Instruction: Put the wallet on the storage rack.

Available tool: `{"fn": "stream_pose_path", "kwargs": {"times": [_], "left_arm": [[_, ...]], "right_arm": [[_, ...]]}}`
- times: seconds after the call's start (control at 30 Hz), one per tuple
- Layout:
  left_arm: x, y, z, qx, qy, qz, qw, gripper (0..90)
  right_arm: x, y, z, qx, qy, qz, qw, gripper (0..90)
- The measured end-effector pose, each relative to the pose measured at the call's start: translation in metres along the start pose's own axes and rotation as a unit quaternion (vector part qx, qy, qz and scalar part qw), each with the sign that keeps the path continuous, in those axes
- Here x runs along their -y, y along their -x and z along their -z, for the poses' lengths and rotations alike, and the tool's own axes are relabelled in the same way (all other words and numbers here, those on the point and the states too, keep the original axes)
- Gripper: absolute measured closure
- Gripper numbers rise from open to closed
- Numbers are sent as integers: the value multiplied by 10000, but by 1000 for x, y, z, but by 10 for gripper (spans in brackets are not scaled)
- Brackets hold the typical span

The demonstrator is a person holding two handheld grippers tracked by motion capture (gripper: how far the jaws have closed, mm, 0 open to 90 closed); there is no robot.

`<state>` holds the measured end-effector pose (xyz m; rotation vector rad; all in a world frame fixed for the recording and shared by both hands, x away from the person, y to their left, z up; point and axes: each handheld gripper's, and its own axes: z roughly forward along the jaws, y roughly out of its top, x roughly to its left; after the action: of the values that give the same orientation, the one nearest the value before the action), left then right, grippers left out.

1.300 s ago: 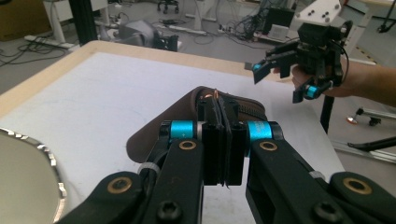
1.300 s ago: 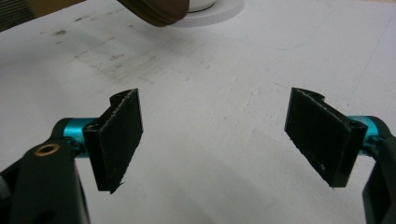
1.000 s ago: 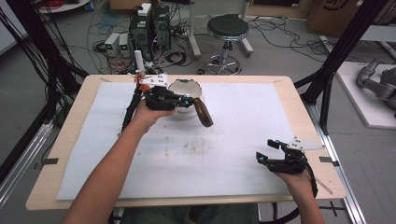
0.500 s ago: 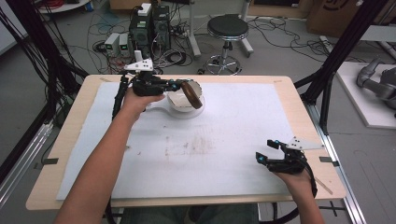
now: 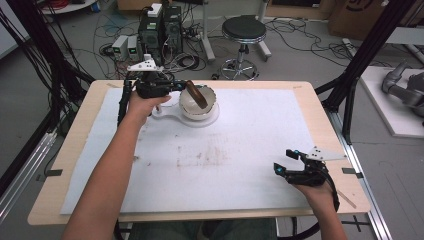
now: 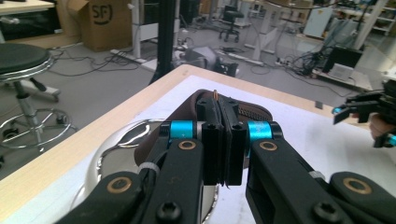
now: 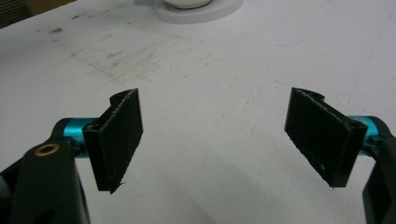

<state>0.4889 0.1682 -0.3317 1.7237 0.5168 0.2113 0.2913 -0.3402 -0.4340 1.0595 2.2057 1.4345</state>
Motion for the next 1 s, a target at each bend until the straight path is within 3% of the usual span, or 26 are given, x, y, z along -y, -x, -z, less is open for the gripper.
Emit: {"fn": "stream_pose_path", "kwargs": {"times": [0.13, 0.3, 0.33, 0.37, 0.43, 0.47, 0.7, 1.0], "left_arm": [[3, -4, -1, -116, 11, 69, 9999, 887], [7, -5, -5, -249, -185, 77, 9995, 883], [7, -4, -6, -309, -179, 87, 9993, 862], [7, -4, -6, -339, -203, 91, 9992, 782], [6, -2, -8, -371, -234, 66, 9990, 741], [6, -2, -8, -371, -251, 97, 9989, 689], [4, 3, -8, -361, -302, 99, 9988, 608], [2, 17, 5, -243, -218, 28, 9995, 557]], "right_arm": [[-1, -2, -1, 2, -10, 53, 10000, 196], [-1, -1, 0, 1, -5, 23, 10000, 195], [-1, -1, 0, 11, 11, 28, 10000, 196], [-1, -1, 0, 1, 12, 20, 10000, 196], [0, -1, 0, -6, -5, 19, 10000, 196], [0, -1, 0, -3, -7, 29, 10000, 196], [0, -1, 0, -14, -10, 5, 10000, 196], [-2, -2, -1, -33, 4, 33, 10000, 196]]}}
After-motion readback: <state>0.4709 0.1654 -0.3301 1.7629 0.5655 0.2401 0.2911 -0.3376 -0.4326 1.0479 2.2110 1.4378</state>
